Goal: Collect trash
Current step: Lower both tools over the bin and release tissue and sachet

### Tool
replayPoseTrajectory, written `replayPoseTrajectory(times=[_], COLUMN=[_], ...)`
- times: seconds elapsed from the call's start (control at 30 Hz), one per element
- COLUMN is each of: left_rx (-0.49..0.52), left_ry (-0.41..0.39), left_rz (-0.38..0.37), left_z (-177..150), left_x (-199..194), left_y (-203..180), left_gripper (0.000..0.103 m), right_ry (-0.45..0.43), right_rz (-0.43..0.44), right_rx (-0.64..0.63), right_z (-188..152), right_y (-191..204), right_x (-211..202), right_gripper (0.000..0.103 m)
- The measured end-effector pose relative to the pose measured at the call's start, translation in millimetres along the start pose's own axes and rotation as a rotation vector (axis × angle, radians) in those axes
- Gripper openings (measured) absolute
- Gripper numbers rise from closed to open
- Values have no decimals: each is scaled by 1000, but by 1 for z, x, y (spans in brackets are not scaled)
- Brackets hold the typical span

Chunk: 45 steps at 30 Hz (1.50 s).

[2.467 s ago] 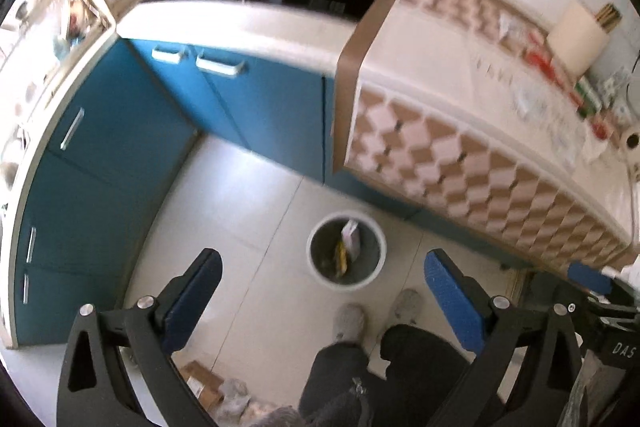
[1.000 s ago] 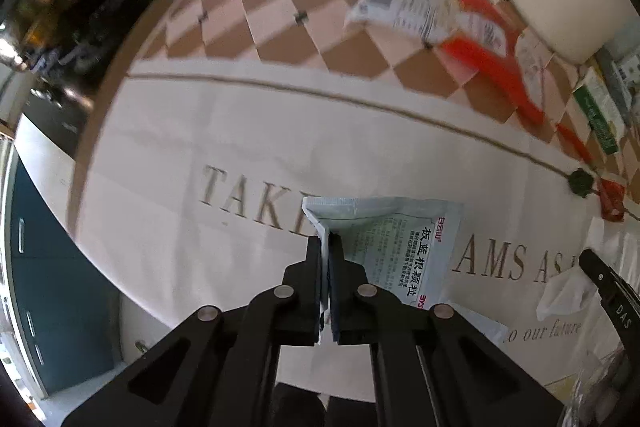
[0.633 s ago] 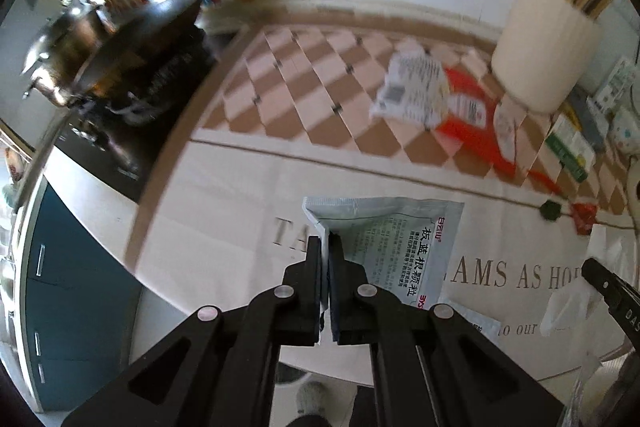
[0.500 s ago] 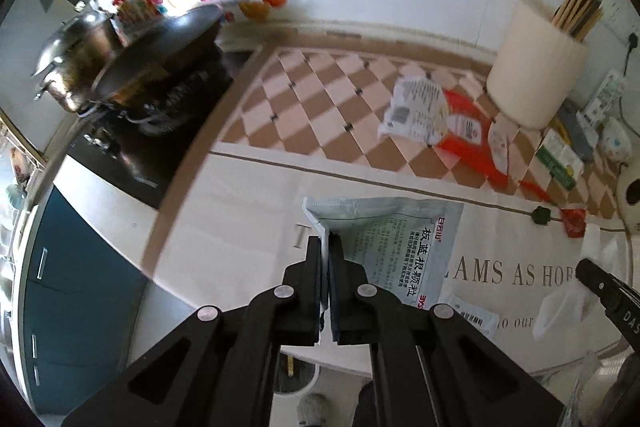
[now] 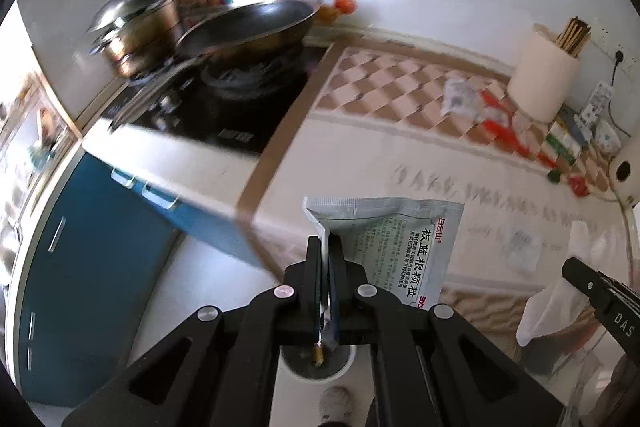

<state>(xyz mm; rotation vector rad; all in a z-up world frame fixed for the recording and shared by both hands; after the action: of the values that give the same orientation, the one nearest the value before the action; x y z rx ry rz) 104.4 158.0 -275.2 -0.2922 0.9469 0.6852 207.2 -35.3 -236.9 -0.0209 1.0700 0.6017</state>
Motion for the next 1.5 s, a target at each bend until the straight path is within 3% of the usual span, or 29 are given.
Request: replayPoseTrajectory(times=[0.17,0.37,0.6,0.83,1.07,1.27,1.33,1.37,1.43,1.47,1.5], left_rx=[-36,-116,-241,-325,-294,-276,-275,-278,-281,-283,-288], left_ry=[105,279,526,723,799,834,838,836,817,804,791], left_rz=[34,62,9,-70,-76,-73,-47,-46,-32,-24,-19], left_z=[-49,-115,-221,-327,-390,-413,-417,-418,-418,-417,-416], left_x=[24,98,234,375,471,485,481,481,474,472,471], left_y=[40,74,97,101,99,96,100,101,107,110,111], left_gripper=[1,1,1,2,4,6,7,12,52,88,99], right_ry=[84,250,443,591,682,724,734,739,748,748,745], right_rz=[32,93,122,145,127,99,92,91,92,90,93], right_rx=[-32,-63,-64,-40,-99,-164,-180,-185,-192,-196,-196], right_z=[-67,-142,-242,-348,-429,-463,-469,-471,-475,-476,-477], right_y=[44,74,75,53,33,27,28,30,32,32,32], right_x=[20,79,201,361,489,544,551,553,556,556,555], right_gripper=[13,13,13,13,14,15,21,24,48,54,59])
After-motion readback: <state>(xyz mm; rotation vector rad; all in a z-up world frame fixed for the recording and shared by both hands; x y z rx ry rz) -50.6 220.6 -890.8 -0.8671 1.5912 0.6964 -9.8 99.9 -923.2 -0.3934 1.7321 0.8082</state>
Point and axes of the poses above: each gripper's, at about its wrist camera, not at the fingertips, and x roughly the way its jaws point, y to its left, z to its top, the point moved 5 cm from there along x, roughly the way its jaws point, and after that the axes turned 2 degrees about -y, right-handed, at the moved point
